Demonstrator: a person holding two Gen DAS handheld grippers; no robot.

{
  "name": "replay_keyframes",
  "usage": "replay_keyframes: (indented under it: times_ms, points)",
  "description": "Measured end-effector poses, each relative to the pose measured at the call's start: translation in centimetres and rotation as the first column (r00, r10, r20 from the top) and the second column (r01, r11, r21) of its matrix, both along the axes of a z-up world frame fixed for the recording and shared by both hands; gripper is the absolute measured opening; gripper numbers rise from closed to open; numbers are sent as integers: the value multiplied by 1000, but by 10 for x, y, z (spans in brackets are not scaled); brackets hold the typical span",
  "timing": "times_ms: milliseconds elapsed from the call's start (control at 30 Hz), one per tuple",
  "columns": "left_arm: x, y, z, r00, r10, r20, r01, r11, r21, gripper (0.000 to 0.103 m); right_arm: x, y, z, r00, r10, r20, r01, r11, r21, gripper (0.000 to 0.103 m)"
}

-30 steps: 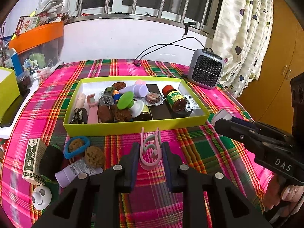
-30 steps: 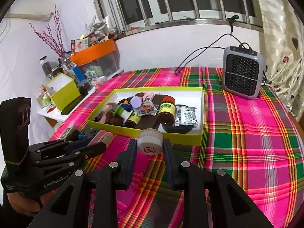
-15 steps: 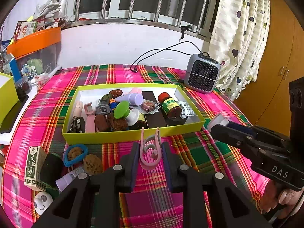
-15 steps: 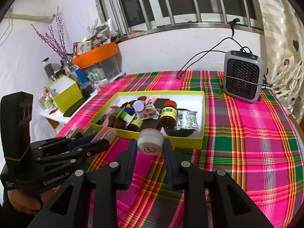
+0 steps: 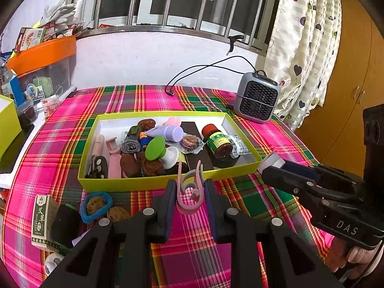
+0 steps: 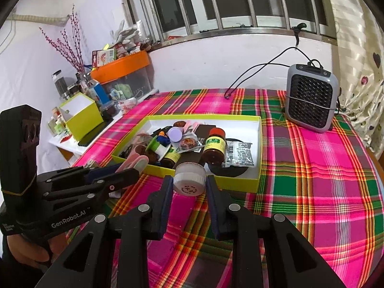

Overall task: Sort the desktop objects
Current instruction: 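Carry the pink clip with the left gripper while the right lowers the white jar into the box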

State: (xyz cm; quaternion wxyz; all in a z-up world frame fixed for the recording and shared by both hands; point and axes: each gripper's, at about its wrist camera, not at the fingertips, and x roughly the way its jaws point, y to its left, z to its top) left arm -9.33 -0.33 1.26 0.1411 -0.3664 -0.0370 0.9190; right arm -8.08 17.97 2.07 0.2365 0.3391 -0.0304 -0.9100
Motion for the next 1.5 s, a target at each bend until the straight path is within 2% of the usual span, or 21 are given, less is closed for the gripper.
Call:
replay_keyframes:
  times_ms: [667,1100,1500]
  points:
    - [-27,-14,5,999,37,-29,-37,999,0,24,-27,-16,-2,1000,12,-1,-12,999,33,29]
    - [-58,-30,-4,996,92,-17,-92,996,-9,24,-56,-35,-7,1000,28,0,-28,997,66,29]
    - [-69,-47,-11,990,140,-8,-140,990,6,24,-74,-54,-12,999,47,-2,-47,994,101,29]
